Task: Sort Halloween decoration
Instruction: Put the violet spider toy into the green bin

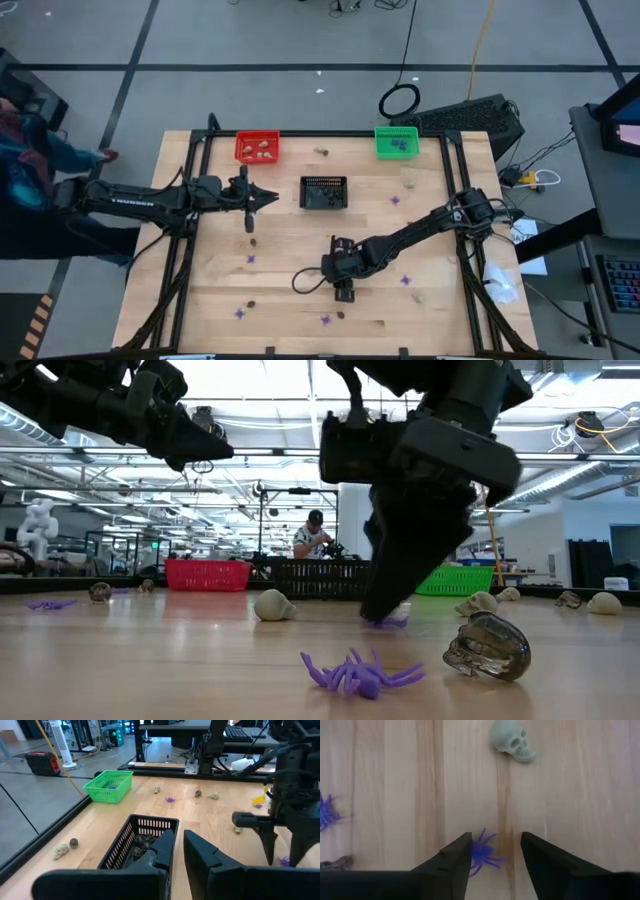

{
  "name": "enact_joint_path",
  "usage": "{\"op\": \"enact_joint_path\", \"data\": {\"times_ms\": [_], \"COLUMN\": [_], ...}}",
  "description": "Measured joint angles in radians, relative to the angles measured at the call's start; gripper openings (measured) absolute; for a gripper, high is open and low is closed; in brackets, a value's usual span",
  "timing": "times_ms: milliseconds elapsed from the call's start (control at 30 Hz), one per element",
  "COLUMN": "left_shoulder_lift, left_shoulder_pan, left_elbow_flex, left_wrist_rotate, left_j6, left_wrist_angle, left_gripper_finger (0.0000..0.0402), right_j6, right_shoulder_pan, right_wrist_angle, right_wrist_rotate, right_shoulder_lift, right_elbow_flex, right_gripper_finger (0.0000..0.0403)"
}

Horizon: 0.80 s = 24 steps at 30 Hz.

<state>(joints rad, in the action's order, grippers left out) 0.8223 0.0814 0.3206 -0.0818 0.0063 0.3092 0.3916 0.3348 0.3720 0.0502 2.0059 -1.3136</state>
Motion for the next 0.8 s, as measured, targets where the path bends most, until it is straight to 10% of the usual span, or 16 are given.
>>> {"op": "enact_joint_path", "data": {"times_ms": [800], "left_shoulder_lift": [0.000], "left_shoulder_pan": [0.000], "left_elbow_flex": [0.000], "left_wrist_rotate": [0.000], "left_j6": [0.000], "left_wrist_angle": [-0.006], "left_gripper_finger": [0.0035], "right_j6": [-0.028], "right_shoulder_pan": [0.007], "right_wrist_angle": [0.104], "right_wrist_rotate": [-0.028], "right_shoulder_lift": [-0.022], "right_elbow_flex": [-0.045], "right_gripper_finger": [0.0199]}}
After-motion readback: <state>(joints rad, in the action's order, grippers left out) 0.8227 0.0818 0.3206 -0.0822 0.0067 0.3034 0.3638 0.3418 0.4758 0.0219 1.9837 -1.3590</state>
